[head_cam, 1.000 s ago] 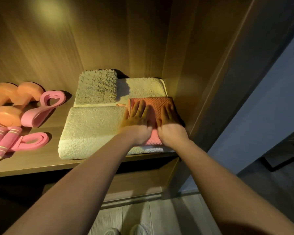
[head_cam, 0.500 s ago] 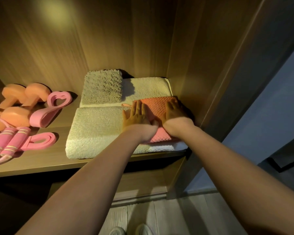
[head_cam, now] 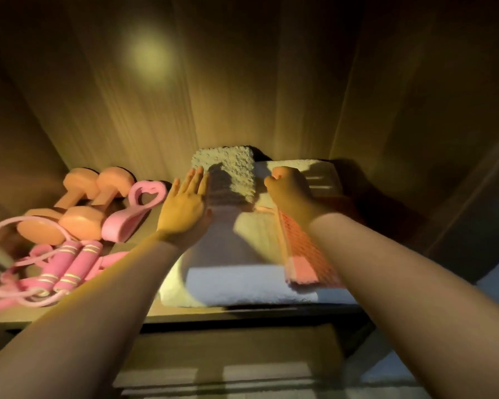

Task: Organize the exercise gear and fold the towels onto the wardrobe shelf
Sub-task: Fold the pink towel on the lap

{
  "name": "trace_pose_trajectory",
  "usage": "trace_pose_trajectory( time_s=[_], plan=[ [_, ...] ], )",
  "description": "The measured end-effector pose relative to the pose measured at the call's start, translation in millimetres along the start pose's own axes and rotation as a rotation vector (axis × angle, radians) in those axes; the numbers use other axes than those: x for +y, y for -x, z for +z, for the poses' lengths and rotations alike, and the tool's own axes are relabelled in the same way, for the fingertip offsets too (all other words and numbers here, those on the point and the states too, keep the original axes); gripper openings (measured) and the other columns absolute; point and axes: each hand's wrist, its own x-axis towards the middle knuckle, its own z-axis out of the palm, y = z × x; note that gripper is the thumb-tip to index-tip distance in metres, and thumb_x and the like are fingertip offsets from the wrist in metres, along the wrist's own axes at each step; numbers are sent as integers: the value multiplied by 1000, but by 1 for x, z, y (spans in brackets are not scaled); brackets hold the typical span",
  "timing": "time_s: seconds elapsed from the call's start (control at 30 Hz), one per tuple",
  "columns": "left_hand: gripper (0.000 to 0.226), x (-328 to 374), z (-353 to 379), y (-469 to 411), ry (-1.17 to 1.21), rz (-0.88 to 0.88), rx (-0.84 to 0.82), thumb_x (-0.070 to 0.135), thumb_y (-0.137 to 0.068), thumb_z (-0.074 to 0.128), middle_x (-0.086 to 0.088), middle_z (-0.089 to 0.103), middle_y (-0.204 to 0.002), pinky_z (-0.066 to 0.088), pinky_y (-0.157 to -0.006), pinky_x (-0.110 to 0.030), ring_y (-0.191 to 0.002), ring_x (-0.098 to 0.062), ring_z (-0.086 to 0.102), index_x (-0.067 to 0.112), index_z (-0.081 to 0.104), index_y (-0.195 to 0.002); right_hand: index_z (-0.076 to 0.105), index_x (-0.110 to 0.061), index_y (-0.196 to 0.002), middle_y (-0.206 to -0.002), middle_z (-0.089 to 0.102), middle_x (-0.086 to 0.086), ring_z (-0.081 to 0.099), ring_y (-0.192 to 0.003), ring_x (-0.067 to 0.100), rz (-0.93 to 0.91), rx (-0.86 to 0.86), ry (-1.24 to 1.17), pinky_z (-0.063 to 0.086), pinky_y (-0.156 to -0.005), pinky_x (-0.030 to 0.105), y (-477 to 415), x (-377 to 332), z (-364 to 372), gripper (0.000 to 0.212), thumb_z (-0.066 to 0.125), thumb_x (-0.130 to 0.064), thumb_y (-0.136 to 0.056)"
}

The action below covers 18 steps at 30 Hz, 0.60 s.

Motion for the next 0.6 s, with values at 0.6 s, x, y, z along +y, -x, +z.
trace_pose_trajectory(
  time_s=[0.6],
  plan=[
    [57,-47,16,-50,-45,243,-64,17,-105,23,-15,-2,-162,12,-120,-29,-150,-24,2,3,-3,-153,56,-15,-81,-87,55,8,61,-87,27,362,-307,-642,54,-90,49,-64,-13,58,26,68,-35,-71]
  ],
)
